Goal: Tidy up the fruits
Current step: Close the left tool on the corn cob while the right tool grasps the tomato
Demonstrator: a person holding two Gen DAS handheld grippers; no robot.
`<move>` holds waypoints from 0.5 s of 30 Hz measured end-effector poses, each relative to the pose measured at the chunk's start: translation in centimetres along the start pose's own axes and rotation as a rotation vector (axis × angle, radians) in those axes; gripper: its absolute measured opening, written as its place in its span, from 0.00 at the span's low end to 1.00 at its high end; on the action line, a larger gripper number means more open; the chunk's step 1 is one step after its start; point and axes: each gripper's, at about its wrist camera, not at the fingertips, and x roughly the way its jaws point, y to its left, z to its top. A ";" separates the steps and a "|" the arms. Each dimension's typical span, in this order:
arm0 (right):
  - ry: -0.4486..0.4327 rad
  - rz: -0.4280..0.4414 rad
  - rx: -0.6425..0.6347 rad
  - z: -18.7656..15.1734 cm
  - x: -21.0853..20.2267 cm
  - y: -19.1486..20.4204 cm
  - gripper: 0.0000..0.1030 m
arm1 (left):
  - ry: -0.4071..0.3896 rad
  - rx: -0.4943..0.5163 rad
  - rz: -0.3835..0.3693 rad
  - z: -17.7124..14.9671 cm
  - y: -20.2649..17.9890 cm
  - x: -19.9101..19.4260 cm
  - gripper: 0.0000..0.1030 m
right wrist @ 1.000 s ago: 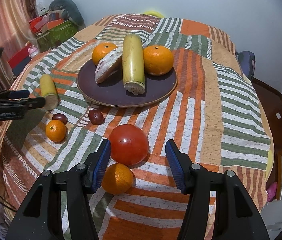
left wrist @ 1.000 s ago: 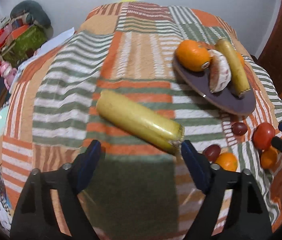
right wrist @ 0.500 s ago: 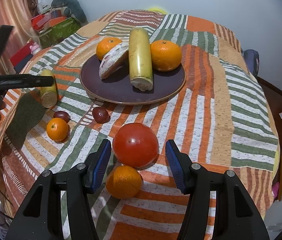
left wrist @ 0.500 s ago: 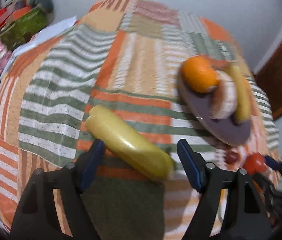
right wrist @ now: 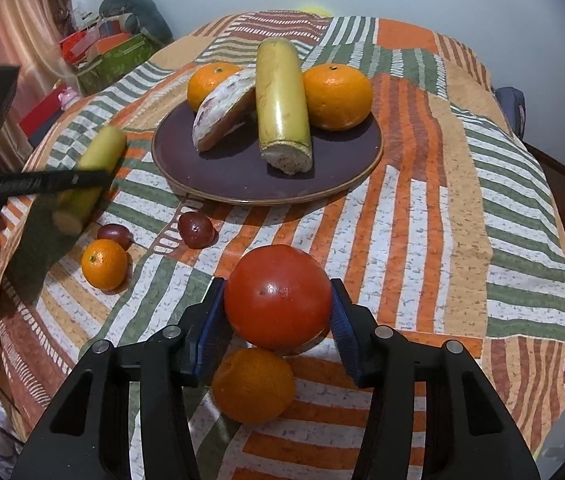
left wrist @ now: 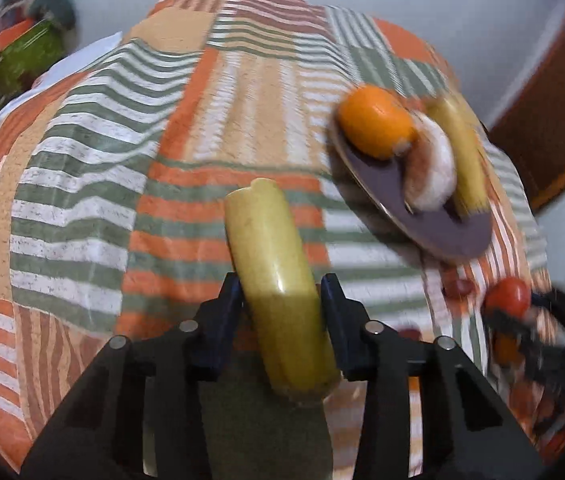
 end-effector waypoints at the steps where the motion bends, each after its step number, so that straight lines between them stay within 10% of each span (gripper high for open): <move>1: -0.003 -0.001 0.002 0.0 -0.1 -0.1 0.45 | 0.014 0.031 -0.014 -0.7 -0.4 -0.3 0.39; 15: -0.056 -0.025 0.032 0.7 -1.8 -1.2 0.45 | 0.044 0.025 -0.049 0.6 -0.3 0.6 0.37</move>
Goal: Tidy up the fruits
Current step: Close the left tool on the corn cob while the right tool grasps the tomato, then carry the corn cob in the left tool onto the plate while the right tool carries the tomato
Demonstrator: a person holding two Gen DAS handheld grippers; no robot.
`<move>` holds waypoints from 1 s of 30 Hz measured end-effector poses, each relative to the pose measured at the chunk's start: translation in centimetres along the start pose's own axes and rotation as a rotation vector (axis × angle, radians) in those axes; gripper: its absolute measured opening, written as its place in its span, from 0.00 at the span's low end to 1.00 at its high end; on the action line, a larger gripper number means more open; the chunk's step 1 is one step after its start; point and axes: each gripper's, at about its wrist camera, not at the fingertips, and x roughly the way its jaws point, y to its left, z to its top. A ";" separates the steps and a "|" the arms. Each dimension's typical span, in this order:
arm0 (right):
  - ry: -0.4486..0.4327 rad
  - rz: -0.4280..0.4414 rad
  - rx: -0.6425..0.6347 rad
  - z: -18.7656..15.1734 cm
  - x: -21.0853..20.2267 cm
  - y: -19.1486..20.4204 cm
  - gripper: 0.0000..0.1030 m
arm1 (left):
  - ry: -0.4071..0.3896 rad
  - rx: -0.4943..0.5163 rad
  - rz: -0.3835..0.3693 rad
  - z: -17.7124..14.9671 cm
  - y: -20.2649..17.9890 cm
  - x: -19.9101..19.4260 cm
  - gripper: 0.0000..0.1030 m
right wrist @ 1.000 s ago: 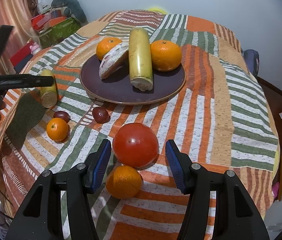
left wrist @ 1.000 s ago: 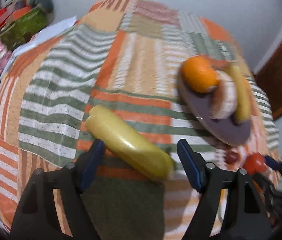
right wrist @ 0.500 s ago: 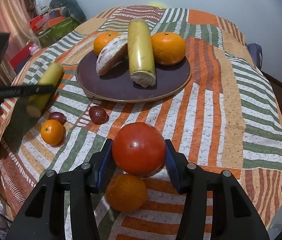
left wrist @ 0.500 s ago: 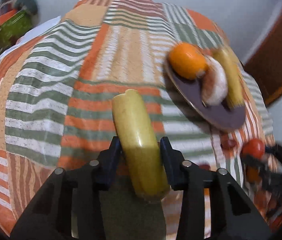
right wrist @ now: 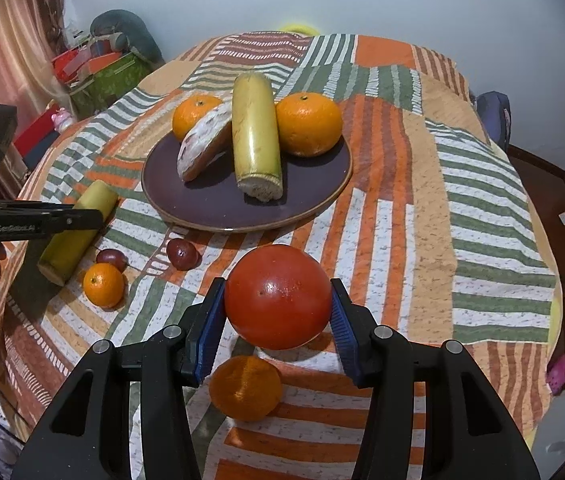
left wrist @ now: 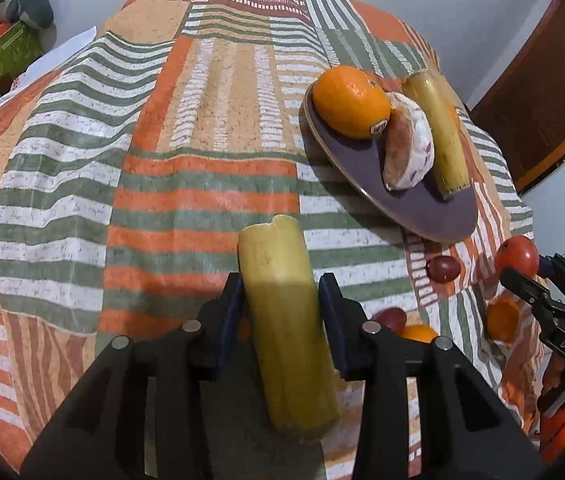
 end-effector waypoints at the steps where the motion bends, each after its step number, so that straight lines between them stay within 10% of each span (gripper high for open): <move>1: -0.003 -0.002 0.001 0.1 -0.1 -0.1 0.45 | -0.005 0.006 0.005 0.0 -0.1 -0.1 0.37; 16: -0.106 -0.038 0.021 3.0 -2.4 -1.6 0.45 | -0.250 0.126 -0.031 1.2 -5.2 -8.5 0.35; 30: -0.142 -0.035 0.029 5.7 -1.2 -2.3 0.45 | -0.280 0.152 -0.054 5.2 -7.4 -6.8 0.35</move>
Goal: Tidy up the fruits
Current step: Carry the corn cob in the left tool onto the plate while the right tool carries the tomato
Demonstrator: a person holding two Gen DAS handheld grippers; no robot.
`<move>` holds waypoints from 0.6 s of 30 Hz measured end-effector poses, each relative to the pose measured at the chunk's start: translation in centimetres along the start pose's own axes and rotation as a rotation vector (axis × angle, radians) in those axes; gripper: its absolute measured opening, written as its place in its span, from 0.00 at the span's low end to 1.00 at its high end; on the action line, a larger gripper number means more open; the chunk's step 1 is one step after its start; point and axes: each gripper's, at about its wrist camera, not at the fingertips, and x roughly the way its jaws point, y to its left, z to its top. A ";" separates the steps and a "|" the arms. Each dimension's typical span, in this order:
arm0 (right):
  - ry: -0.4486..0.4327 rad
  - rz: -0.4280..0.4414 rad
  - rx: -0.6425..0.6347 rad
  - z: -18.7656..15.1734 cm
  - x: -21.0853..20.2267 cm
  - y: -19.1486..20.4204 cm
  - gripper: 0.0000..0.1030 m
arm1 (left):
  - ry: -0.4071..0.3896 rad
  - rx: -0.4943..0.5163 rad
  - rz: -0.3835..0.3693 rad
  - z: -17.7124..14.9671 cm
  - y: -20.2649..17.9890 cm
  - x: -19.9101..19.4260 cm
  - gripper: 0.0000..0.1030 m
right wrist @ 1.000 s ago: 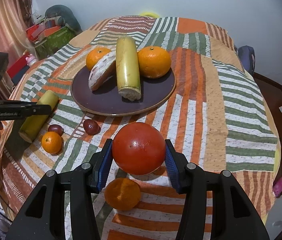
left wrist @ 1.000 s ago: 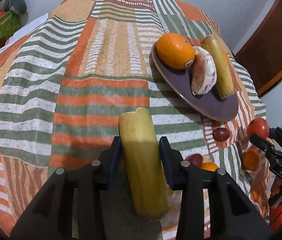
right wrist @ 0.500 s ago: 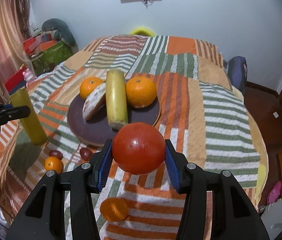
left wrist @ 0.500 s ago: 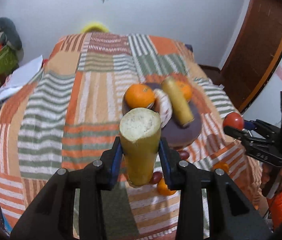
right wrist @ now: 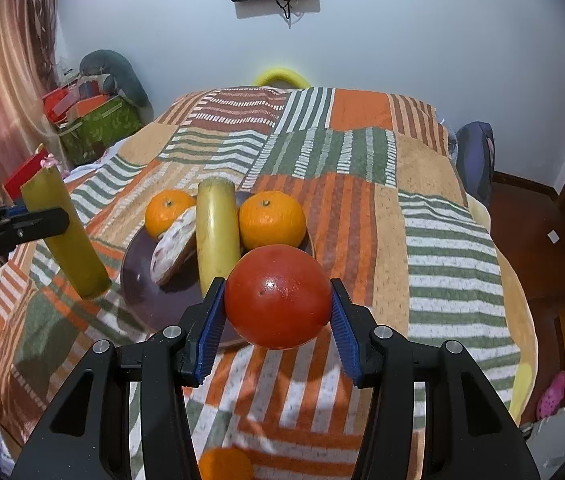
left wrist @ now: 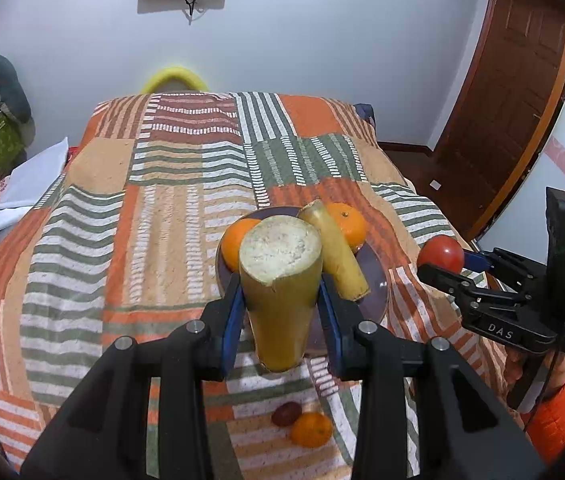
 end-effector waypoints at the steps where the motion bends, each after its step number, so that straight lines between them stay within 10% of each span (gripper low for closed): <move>1: -0.001 0.001 0.001 0.2 0.2 0.0 0.45 | 0.002 -0.001 0.000 0.1 0.0 0.3 0.35; 18: 0.065 0.027 0.029 0.7 5.8 -0.7 0.45 | 0.031 -0.015 0.007 1.8 1.0 5.8 0.35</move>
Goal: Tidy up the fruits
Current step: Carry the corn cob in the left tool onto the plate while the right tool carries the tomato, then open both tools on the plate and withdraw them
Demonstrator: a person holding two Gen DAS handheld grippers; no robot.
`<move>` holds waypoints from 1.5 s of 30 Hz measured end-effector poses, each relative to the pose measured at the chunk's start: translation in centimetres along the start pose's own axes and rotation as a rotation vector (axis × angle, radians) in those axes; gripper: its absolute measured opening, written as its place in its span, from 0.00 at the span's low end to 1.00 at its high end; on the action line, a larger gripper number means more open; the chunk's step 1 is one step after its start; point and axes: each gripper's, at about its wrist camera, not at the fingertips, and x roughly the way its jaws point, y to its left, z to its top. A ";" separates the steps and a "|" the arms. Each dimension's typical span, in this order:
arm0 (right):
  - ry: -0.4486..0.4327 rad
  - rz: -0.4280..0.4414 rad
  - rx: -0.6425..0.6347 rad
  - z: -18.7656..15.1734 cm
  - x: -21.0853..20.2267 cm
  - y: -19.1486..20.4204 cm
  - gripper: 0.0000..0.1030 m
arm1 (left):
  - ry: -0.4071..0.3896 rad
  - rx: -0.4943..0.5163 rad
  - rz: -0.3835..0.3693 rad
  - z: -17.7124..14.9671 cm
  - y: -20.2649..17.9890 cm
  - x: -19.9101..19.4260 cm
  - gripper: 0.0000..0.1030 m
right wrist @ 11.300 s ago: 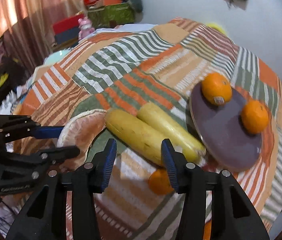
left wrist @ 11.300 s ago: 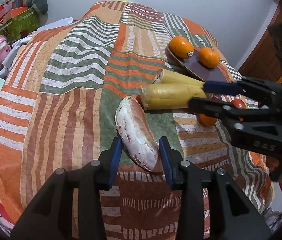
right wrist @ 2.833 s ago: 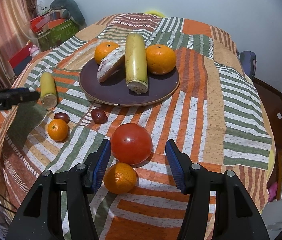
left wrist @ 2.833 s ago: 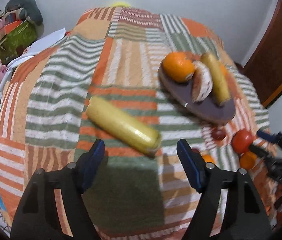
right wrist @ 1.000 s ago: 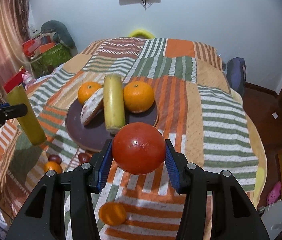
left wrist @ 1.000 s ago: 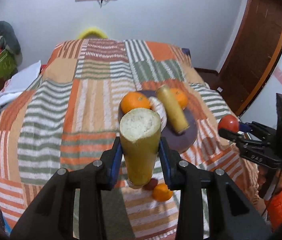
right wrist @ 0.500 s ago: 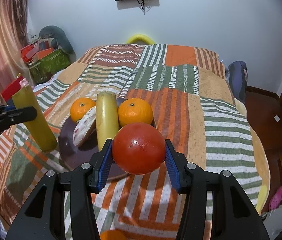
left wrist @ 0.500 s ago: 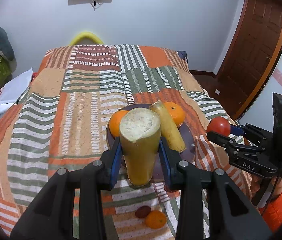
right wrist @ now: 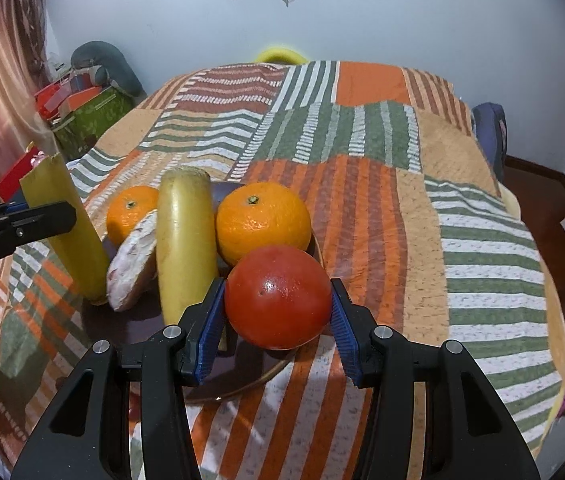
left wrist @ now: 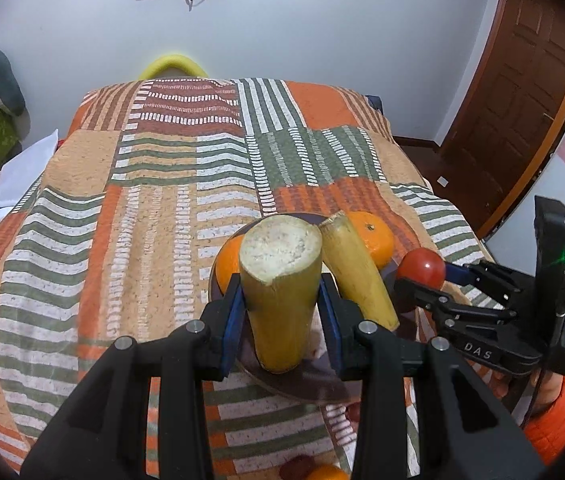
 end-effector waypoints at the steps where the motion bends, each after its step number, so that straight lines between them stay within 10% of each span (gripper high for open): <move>1: 0.004 0.001 0.004 0.0 0.3 0.0 0.45 | -0.001 -0.003 0.000 0.1 0.0 0.2 0.35; 20: 0.046 -0.014 -0.038 -0.1 0.7 0.8 0.47 | 0.017 0.001 -0.002 0.1 -0.5 1.2 0.36; 45: -0.102 -0.024 -0.076 -3.1 -12.4 4.5 0.61 | -0.084 0.004 0.037 -5.3 -2.6 -12.4 0.42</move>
